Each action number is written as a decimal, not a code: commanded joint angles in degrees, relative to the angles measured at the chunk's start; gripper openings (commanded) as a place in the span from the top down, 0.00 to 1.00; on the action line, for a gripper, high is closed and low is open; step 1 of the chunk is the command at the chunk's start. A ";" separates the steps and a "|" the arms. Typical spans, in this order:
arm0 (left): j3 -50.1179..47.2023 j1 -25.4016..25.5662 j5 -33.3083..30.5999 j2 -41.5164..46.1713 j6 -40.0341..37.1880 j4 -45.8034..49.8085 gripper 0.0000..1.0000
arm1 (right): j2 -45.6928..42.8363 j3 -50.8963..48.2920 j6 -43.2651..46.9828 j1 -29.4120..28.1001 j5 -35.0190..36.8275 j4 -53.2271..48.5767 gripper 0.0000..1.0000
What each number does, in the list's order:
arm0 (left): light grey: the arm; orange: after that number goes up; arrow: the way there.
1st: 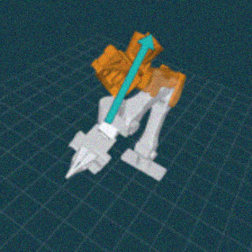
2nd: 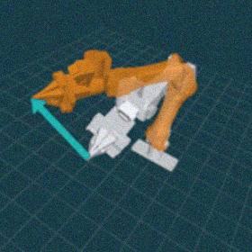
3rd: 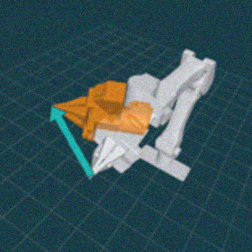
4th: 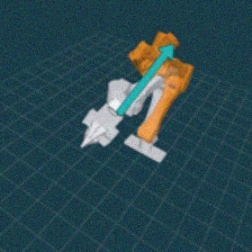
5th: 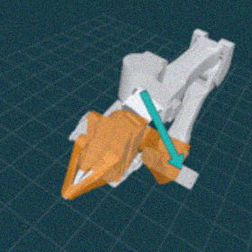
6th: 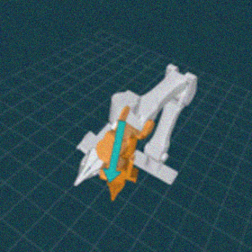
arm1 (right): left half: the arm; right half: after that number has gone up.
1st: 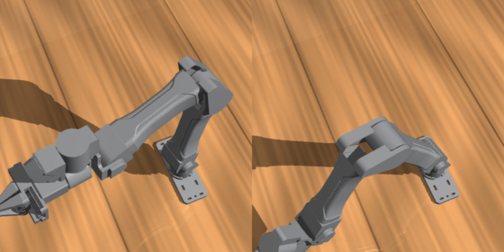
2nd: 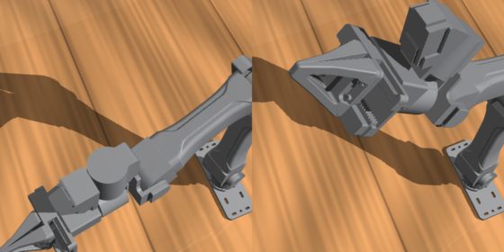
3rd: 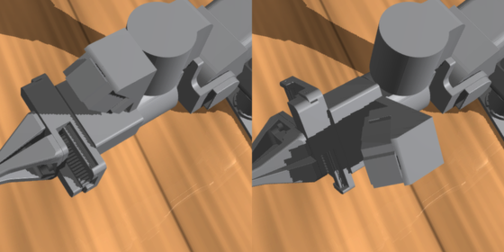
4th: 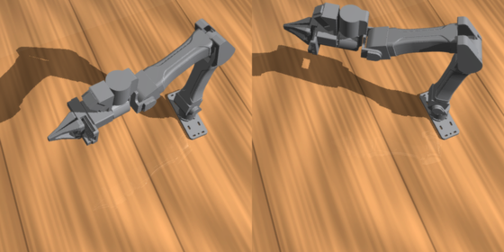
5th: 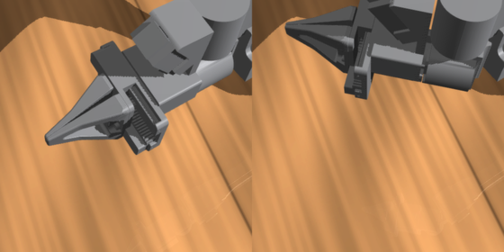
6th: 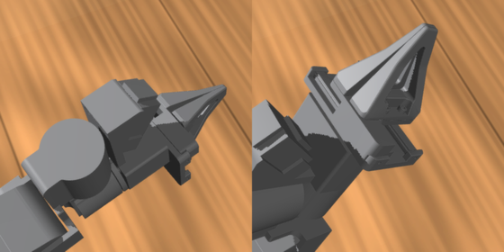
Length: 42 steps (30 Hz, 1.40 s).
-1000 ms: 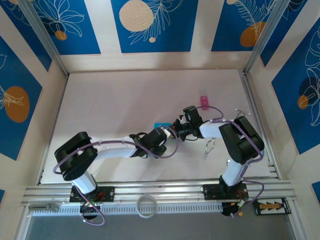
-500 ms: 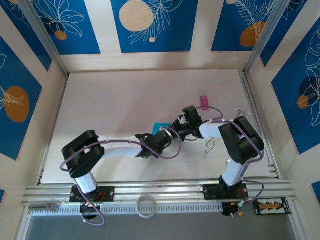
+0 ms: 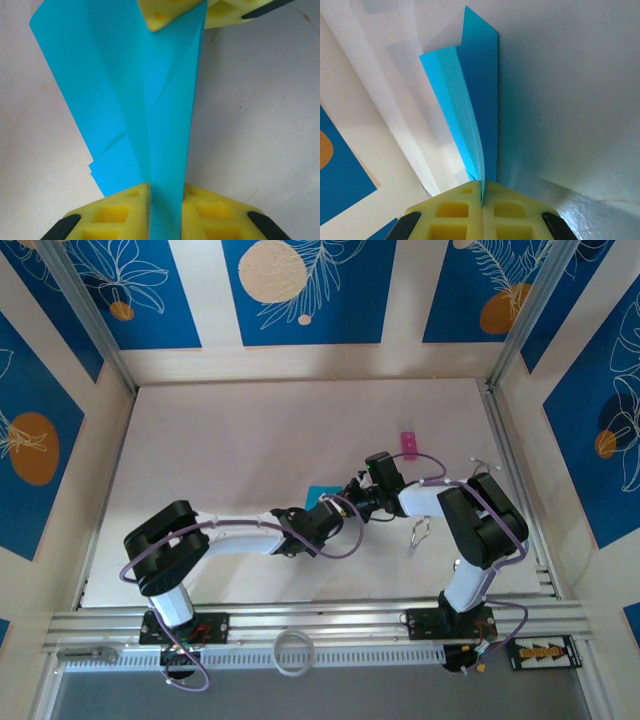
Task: Fold a paper plane with a square sheet of paper (pick it up from the middle)
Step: Fold the wing for the fifth time at the center of the table.
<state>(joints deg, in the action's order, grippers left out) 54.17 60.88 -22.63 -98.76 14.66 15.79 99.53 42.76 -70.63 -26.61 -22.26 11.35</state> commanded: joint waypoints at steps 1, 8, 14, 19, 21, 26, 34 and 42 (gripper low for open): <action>1.26 0.55 -1.44 -0.24 0.20 1.79 0.82 | -2.01 -0.25 -0.65 -0.38 0.11 -0.41 0.98; 1.11 0.55 -1.55 -0.31 0.73 1.57 0.91 | -1.88 -0.30 -0.73 -0.32 0.02 -0.27 0.98; 1.11 0.55 -1.56 -0.81 1.60 1.78 0.94 | -2.23 -0.57 -0.56 -0.34 0.36 -0.45 0.97; 1.32 0.47 -1.16 -1.56 2.78 2.13 0.96 | -2.44 -0.58 -0.05 -0.20 0.22 -0.72 0.96; 1.19 0.40 -0.77 -1.74 3.69 2.05 0.98 | -2.90 -0.42 0.89 -0.20 0.51 -1.62 0.93; -0.30 0.06 1.34 -1.72 6.23 -0.19 1.00 | -6.79 -0.09 5.39 0.88 4.19 -8.34 0.80; -2.17 -1.46 7.54 -0.49 8.26 -4.86 1.00 | -12.80 -2.27 9.48 4.19 7.11 -15.48 0.75; -5.65 -5.16 16.45 1.53 12.13 -10.72 1.00 | -15.02 -4.03 9.20 4.84 6.98 -15.44 0.75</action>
<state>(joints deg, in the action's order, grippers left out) 50.70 57.25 -12.75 -98.43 24.05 8.36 85.93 39.55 -62.39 -21.82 -15.16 -2.61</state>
